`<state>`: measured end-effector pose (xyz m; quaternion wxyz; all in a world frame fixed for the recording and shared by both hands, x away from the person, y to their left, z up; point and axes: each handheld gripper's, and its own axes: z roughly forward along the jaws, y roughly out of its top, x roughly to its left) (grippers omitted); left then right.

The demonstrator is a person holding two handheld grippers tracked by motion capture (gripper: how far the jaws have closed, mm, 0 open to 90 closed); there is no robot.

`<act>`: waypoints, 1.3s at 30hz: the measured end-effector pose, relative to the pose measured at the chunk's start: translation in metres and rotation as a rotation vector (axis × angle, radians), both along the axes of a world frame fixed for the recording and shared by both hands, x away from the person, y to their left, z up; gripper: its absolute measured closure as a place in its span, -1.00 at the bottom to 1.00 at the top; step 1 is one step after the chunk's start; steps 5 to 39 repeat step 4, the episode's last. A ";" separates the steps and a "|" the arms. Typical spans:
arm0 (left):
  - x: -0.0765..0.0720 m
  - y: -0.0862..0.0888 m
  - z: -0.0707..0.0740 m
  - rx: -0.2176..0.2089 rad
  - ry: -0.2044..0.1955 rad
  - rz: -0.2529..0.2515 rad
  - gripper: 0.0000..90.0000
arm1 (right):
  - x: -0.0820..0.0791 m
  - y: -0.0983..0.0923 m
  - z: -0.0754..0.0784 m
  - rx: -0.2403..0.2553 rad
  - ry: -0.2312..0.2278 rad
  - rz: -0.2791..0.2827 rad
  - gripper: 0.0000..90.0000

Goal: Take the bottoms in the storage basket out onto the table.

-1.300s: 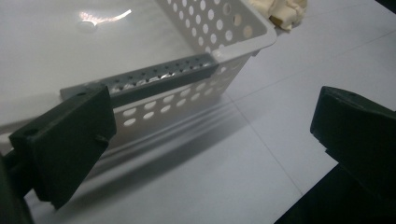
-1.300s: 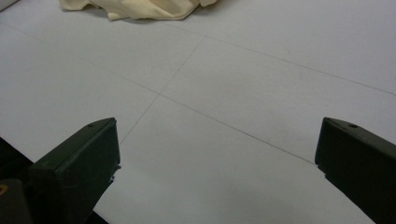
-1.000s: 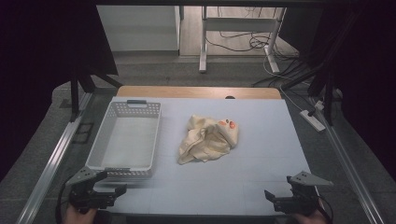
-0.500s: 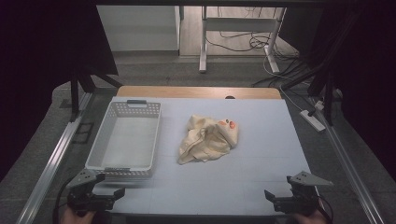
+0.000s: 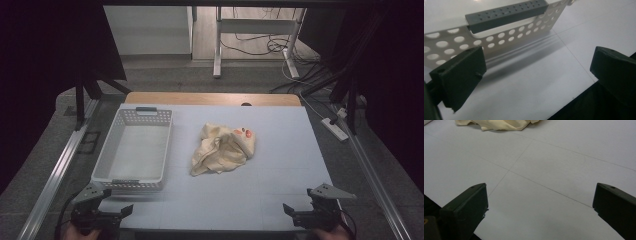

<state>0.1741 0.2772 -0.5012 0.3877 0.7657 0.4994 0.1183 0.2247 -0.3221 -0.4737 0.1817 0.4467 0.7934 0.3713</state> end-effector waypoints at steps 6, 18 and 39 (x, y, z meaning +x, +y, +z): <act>0.001 -0.001 0.000 0.004 0.005 -0.008 -0.99 | 0.000 0.000 -0.001 -0.005 0.001 0.003 -0.99; 0.001 -0.001 0.000 0.004 0.005 -0.008 -0.99 | 0.000 0.000 -0.001 -0.005 0.001 0.003 -0.99; 0.001 -0.001 0.000 0.004 0.005 -0.008 -0.99 | 0.000 0.000 -0.001 -0.005 0.001 0.003 -0.99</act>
